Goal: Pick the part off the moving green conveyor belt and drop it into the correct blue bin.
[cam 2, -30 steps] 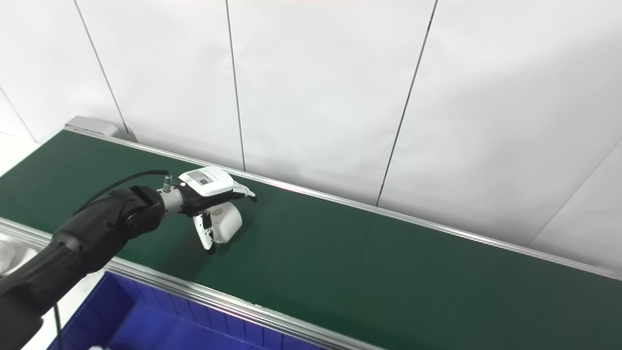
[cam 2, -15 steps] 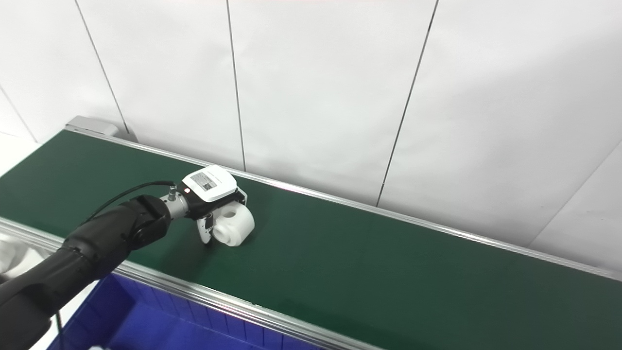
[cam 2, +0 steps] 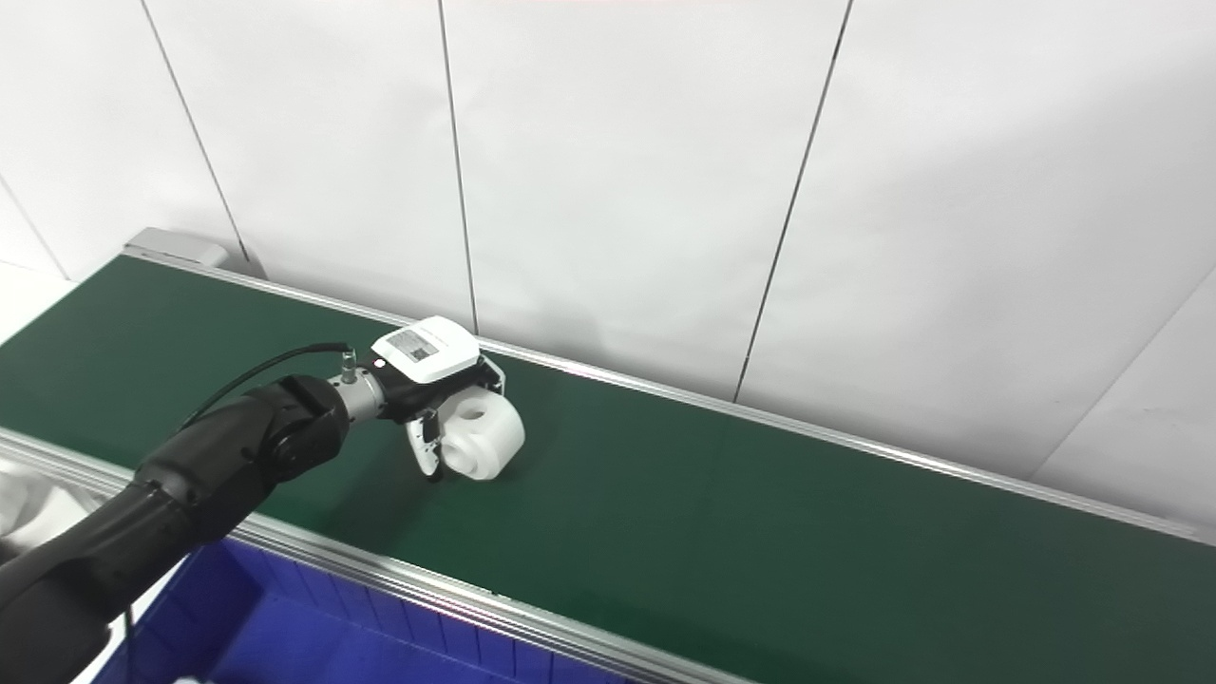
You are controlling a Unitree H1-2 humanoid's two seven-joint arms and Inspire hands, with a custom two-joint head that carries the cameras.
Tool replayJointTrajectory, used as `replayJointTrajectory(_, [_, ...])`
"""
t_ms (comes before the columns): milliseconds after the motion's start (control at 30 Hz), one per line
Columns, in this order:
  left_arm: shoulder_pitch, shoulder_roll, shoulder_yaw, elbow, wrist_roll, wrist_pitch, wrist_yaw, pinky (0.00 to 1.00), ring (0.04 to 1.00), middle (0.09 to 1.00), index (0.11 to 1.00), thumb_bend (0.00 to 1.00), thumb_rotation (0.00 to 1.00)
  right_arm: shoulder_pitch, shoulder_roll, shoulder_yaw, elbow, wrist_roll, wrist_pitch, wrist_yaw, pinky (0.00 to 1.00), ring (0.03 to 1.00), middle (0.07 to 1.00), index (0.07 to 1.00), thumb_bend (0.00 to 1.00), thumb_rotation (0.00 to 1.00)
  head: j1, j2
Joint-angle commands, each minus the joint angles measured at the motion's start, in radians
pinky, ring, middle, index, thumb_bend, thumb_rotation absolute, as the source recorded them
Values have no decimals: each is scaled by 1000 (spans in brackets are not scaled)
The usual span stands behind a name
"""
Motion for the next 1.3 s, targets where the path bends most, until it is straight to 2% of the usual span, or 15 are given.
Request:
replayJointTrajectory(0, [-20, 42, 43, -78, -43, -6, 7, 366, 421, 455, 504, 521, 0, 7, 11, 7, -31, -17, -55, -3, 997, 962, 1000, 1000, 836, 927, 3, 18])
replayJointTrajectory(33, [-3, 51, 61, -128, -67, 4, -16, 355, 405, 454, 511, 514, 0, 8, 11, 7, -33, -17, -55, -3, 992, 961, 1000, 1000, 826, 927, 3, 18])
replayJointTrajectory(100, [38, 70, 104, -237, -123, 20, -67, 357, 406, 474, 515, 504, 0, 10, 13, 7, -43, -15, -55, 0, 992, 962, 1000, 1000, 826, 927, 17, 44])
replayJointTrajectory(133, [63, 81, 126, -299, -152, 33, -98, 355, 406, 476, 518, 503, 0, 11, 13, 7, -51, -11, -55, 3, 993, 962, 1000, 1000, 827, 926, 29, 72])
replayJointTrajectory(233, [142, 112, 178, -468, -204, 71, -172, 357, 413, 487, 515, 502, 0, 11, 9, 9, -71, 12, -53, 17, 999, 966, 1000, 1000, 812, 914, 38, 96])
replayJointTrajectory(267, [169, 121, 194, -519, -222, 81, -195, 365, 417, 488, 514, 502, 0, 12, 6, 9, -82, 17, -50, 21, 1000, 975, 1000, 1000, 796, 911, 57, 126])
replayJointTrajectory(333, [238, 138, 225, -623, -259, 101, -228, 376, 418, 489, 513, 502, 0, 14, 3, 8, -107, 15, -40, 23, 1000, 978, 1000, 1000, 796, 912, 77, 150])
replayJointTrajectory(467, [375, 159, 279, -796, -269, 160, -286, 365, 399, 477, 531, 500, 0, 21, -6, 9, -169, 36, 13, 33, 1000, 993, 1000, 1000, 797, 907, 137, 223])
replayJointTrajectory(567, [448, 155, 306, -870, -254, 191, -320, 376, 405, 473, 529, 501, 0, 17, -20, 0, -200, 80, 37, 45, 1000, 996, 1000, 1000, 790, 868, 203, 279])
replayJointTrajectory(700, [513, 144, 321, -912, -234, 212, -352, 371, 423, 484, 513, 502, 0, 3, -41, -23, -236, 111, 71, 50, 993, 962, 1000, 1000, 774, 794, 243, 303])
replayJointTrajectory(833, [561, 145, 316, -909, -210, 184, -356, 366, 433, 507, 481, 502, 0, -7, -50, -36, -254, 134, 100, 55, 977, 953, 995, 1000, 767, 764, 244, 296])
replayJointTrajectory(1000, [628, 134, 304, -905, -173, 185, -360, 279, 368, 480, 533, 497, 0, -11, -51, -47, -244, 154, 93, 60, 938, 928, 986, 1000, 760, 712, 236, 286])
replayJointTrajectory(1067, [655, 128, 294, -881, -141, 162, -335, 275, 363, 484, 536, 496, 0, -8, -51, -49, -245, 155, 92, 62, 932, 924, 983, 998, 759, 705, 222, 280])
replayJointTrajectory(1167, [685, 113, 285, -835, -103, 132, -287, 392, 412, 502, 506, 501, 0, -2, -47, -49, -246, 150, 88, 61, 921, 914, 979, 993, 756, 681, 214, 273])
replayJointTrajectory(1267, [701, 95, 281, -796, -76, 114, -249, 406, 412, 487, 516, 501, 0, -1, -46, -49, -240, 142, 80, 62, 923, 915, 978, 991, 763, 676, 207, 267])
